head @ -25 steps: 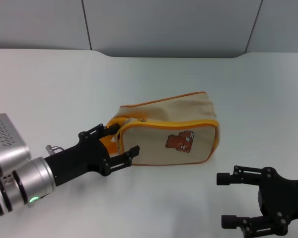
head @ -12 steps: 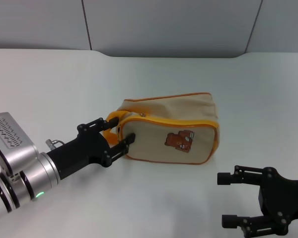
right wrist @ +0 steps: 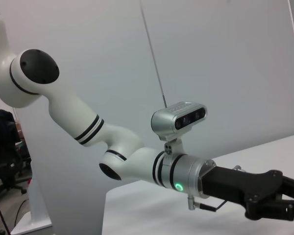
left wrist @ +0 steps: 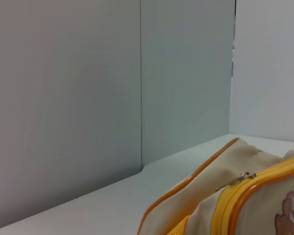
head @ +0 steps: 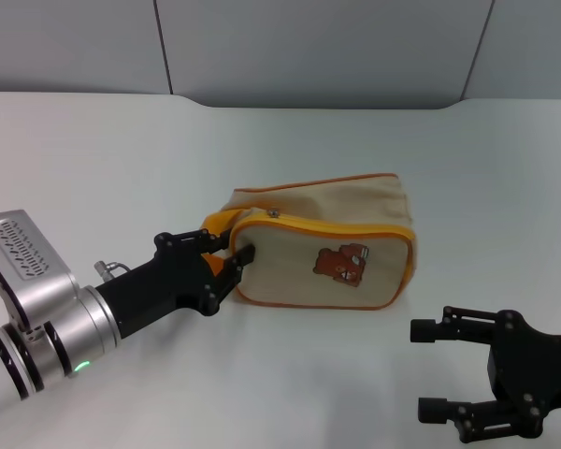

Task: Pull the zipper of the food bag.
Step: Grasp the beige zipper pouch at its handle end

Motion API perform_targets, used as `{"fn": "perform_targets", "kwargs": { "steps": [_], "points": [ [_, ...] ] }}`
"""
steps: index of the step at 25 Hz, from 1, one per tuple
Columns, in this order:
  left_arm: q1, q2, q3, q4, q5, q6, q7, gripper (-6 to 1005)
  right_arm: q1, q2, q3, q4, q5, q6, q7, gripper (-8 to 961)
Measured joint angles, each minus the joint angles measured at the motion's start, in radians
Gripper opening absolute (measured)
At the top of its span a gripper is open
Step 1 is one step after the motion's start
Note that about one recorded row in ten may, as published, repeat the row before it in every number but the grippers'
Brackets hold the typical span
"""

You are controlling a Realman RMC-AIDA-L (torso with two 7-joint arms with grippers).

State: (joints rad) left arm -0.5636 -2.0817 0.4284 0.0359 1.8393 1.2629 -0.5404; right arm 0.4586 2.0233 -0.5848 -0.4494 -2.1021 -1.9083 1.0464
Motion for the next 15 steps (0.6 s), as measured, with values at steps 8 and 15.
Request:
{"fn": "perform_targets", "kwargs": {
  "steps": [8, 15],
  "points": [
    [0.003, 0.001, 0.005, 0.004, 0.011, 0.059, 0.000, 233, -0.010, 0.000, 0.001, -0.004, 0.122, -0.016, -0.001, 839],
    [0.032, 0.011, 0.006, 0.063, 0.051, 0.160, -0.043, 179, -0.012, 0.006, 0.083, -0.036, 0.296, 0.009, -0.013, 840]
  ]
}}
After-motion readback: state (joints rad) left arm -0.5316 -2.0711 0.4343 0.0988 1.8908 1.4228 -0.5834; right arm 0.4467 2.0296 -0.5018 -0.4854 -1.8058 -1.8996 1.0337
